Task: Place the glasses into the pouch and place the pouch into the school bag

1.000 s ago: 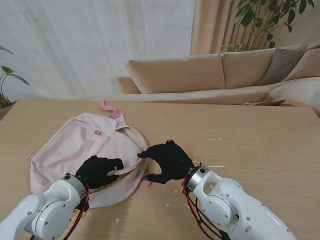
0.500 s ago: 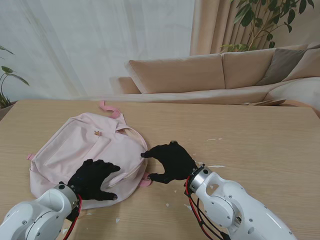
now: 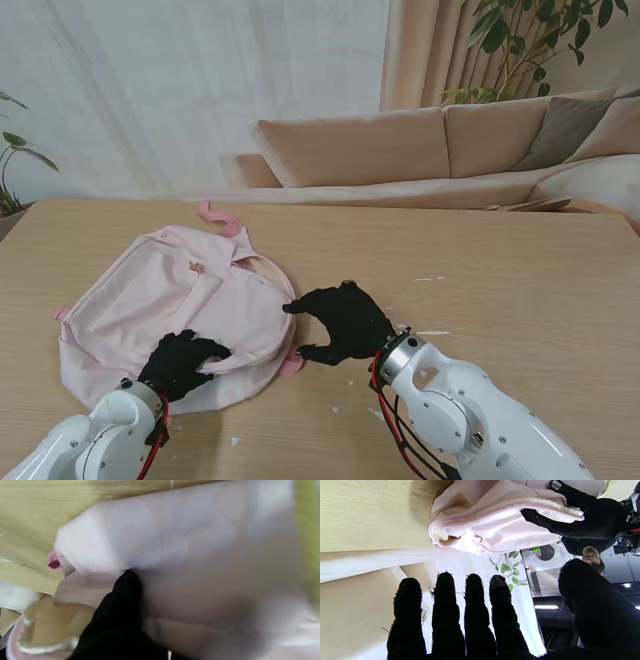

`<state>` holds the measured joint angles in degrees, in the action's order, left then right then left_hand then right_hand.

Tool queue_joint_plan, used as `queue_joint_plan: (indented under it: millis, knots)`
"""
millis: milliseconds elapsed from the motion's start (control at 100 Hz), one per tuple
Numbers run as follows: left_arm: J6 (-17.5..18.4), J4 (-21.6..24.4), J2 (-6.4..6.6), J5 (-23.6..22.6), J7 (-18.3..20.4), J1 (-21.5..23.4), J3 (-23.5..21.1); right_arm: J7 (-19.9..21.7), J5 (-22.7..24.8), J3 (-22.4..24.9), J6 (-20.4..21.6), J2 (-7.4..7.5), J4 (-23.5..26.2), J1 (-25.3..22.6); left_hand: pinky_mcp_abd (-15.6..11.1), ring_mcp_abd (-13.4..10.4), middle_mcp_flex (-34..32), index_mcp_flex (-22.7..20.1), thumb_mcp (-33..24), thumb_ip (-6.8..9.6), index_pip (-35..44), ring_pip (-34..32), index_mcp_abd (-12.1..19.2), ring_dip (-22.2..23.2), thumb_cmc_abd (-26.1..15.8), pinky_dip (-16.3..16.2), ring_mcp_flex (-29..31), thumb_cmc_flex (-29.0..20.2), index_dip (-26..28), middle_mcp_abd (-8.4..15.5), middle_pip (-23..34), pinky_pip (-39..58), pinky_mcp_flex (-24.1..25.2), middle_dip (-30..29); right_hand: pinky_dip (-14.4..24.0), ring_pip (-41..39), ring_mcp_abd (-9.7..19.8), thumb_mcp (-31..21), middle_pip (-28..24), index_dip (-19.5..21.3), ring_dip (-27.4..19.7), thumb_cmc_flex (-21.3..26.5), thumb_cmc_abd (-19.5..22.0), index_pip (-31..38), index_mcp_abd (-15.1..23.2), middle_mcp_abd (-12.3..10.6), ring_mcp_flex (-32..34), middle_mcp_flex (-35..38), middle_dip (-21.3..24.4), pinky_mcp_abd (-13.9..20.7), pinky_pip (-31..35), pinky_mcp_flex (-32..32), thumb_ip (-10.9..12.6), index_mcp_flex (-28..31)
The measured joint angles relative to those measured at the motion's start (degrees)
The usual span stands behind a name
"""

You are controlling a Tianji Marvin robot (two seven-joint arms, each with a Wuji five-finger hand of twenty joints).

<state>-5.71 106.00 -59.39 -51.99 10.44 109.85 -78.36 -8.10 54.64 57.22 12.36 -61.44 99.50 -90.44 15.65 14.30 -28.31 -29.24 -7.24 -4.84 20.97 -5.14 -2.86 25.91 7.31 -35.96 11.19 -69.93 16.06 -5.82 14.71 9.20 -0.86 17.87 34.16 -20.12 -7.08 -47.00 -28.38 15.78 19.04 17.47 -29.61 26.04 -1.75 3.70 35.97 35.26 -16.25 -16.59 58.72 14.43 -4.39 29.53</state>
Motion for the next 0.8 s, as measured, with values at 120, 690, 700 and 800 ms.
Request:
queue_joint_plan:
  millis: [120,690,700,800]
  knots:
    - [0.1,0.1,0.10,-4.9,0.7,-1.7,1.2,0.1,-0.3,0.3,-0.1,-0.03,0.0,0.0,3.2,2.5,-10.8,-5.2,0.9,0.00,4.9,-1.8,-0.1,0.1,0.2,-0.2,9.3,-0.1,0.8,-1.4,0.0,3.1,-10.1,-0.1,0.0,0.0,0.0,0.0,0.0,0.0,0.0,0.0,0.0,0.0,0.0,0.0,0.0,0.0,0.0,0.0,0.0,0.0,0.0,0.0]
    - [-10.2,-4.1,0.50,7.4,-0.4,-18.1,20.8,0.3,-0.5,8.2,-0.1,-0.38,2.4,-6.0,6.9,12.5,-21.1,-6.2,1.0,-0.03,17.7,-20.8,-4.2,2.3,1.5,2.8,16.7,-0.6,2.1,-6.4,5.1,43.1,-11.8,2.1,0.0,0.0,0.0,0.0,0.0,0.0,0.1,0.0,0.0,0.0,0.0,0.0,0.0,0.0,0.0,0.0,0.0,0.0,0.0,0.0]
    - [-10.5,-4.3,0.45,7.7,-0.5,-18.5,21.2,0.3,-0.5,8.4,0.0,-0.38,2.4,-6.2,6.9,12.5,-21.1,-6.2,1.0,-0.03,17.7,-21.0,-4.2,2.3,1.5,2.8,16.7,-0.6,2.1,-6.4,5.1,43.1,-11.8,2.1,0.0,0.0,0.0,0.0,0.0,0.0,0.1,0.0,0.0,0.0,0.0,0.0,0.0,0.0,0.0,0.0,0.0,0.0,0.0,0.0]
    - [-12.9,-5.5,-0.20,9.6,-1.7,-21.4,24.6,0.6,-0.3,10.3,0.0,-0.36,3.0,-7.8,6.9,12.5,-21.1,-6.2,1.0,-0.03,17.7,-22.3,-4.7,2.4,1.5,3.3,16.7,-0.6,2.1,-6.5,5.8,43.3,-11.7,2.1,0.0,0.0,0.0,0.0,0.0,0.0,0.1,0.0,0.0,0.0,0.0,0.0,0.0,0.0,0.0,0.0,0.0,0.0,0.0,0.0]
